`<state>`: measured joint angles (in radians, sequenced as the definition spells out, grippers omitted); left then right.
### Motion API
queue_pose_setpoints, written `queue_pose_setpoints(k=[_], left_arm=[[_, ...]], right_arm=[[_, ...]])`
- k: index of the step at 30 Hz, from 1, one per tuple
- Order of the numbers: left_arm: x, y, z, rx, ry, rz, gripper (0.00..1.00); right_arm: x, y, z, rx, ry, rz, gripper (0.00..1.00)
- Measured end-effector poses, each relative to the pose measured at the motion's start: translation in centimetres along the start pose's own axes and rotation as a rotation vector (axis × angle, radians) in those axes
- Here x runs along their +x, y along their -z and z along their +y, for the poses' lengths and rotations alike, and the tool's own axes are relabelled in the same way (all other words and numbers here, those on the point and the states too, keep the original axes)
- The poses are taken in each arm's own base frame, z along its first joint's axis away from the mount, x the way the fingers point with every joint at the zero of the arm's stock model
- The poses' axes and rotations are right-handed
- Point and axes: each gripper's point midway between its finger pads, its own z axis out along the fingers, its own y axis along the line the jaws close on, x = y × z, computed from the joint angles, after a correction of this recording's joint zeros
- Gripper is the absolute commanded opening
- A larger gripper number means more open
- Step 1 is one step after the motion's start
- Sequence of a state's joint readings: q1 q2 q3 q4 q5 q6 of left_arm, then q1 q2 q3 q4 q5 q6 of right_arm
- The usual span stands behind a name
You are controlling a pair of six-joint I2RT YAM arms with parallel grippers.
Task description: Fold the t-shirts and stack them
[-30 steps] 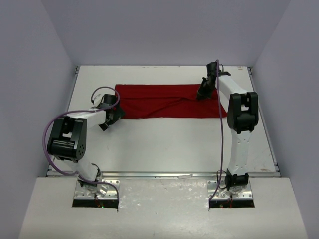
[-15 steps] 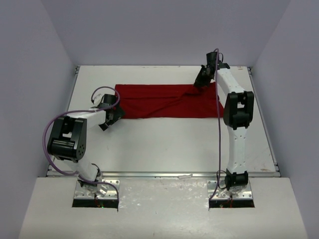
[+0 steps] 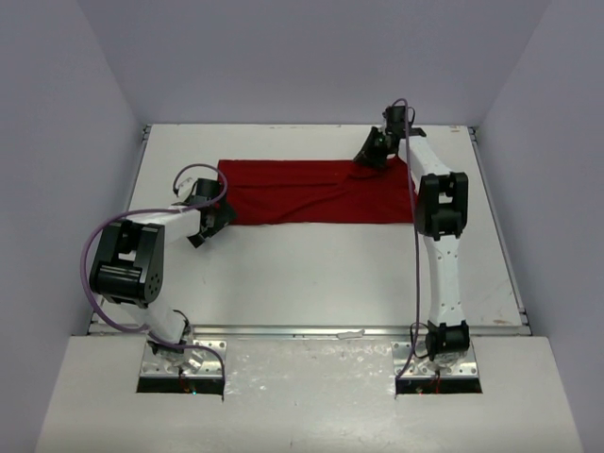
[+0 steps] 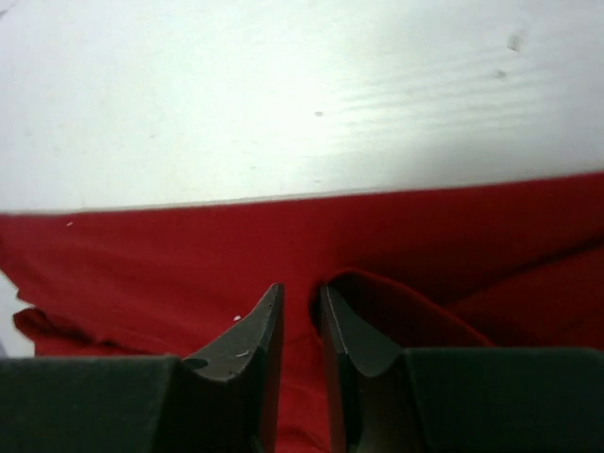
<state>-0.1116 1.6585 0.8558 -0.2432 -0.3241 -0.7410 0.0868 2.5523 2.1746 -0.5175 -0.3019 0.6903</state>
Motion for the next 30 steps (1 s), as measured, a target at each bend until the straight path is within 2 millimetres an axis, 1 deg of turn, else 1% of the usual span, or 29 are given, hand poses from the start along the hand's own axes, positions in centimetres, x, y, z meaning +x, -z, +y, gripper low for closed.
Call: queue_pose_setpoints(k=[1, 2, 6, 7, 9, 10, 11, 13, 16, 19, 22, 23, 26, 27, 30], left_arm=[[0.0, 0.0, 0.0, 0.0, 0.0, -0.002, 1.0], [-0.1, 0.0, 0.0, 0.001, 0.001, -0.005, 1.0], [-0.2, -0.1, -0.1, 0.006, 0.004, -0.012, 1.0], [-0.2, -0.1, -0.1, 0.007, 0.005, -0.014, 1.0], [-0.2, -0.1, -0.1, 0.008, 0.006, -0.017, 1.0], [-0.2, -0.1, -0.1, 0.009, 0.007, -0.019, 1.0], [-0.2, -0.1, -0.1, 0.009, 0.007, -0.019, 1.0], [-0.2, -0.1, -0.1, 0.01, 0.007, -0.02, 1.0], [-0.3, -0.1, 0.0, 0.003, 0.012, -0.025, 1.0], [-0.4, -0.1, 0.4, -0.013, 0.03, -0.035, 1.0], [-0.2, 0.1, 1.2, -0.044, 0.043, -0.036, 1.0], [-0.1, 0.2, 1.5, -0.055, 0.045, -0.035, 1.0], [0.2, 0.4, 2.2, -0.081, 0.041, -0.028, 1.0], [0.2, 0.5, 2.2, -0.08, 0.039, -0.027, 1.0], [0.3, 0.5, 2.1, -0.071, 0.028, -0.021, 1.0]], right_arm=[[-0.2, 0.1, 0.4, -0.02, 0.008, -0.003, 0.17], [-0.7, 0.3, 1.1, -0.044, 0.022, -0.013, 0.16], [-3.6, 1.8, 4.3, -0.147, 0.089, -0.093, 0.15], [-4.0, 2.2, 5.0, -0.169, 0.106, -0.106, 0.21], [-4.1, 2.9, 5.7, -0.204, 0.143, -0.116, 0.26], [-4.0, 3.3, 5.8, -0.204, 0.154, -0.114, 0.42], [-3.9, 3.6, 5.8, -0.196, 0.159, -0.112, 0.46], [-3.9, 4.2, 5.3, -0.16, 0.179, -0.121, 0.47], [-2.9, 5.6, 3.4, -0.058, 0.165, -0.111, 0.47], [-0.9, 8.0, 0.6, 0.071, 0.128, -0.094, 0.49], [1.4, 10.7, -2.6, 0.179, 0.096, -0.077, 0.55], [1.7, 11.4, -3.5, 0.211, 0.089, -0.07, 0.56], [2.0, 12.9, -5.7, 0.291, 0.095, -0.073, 0.64], [2.6, 13.4, -6.7, 0.323, 0.095, -0.068, 0.72], [5.0, 15.2, -8.8, 0.402, 0.103, -0.038, 0.79]])
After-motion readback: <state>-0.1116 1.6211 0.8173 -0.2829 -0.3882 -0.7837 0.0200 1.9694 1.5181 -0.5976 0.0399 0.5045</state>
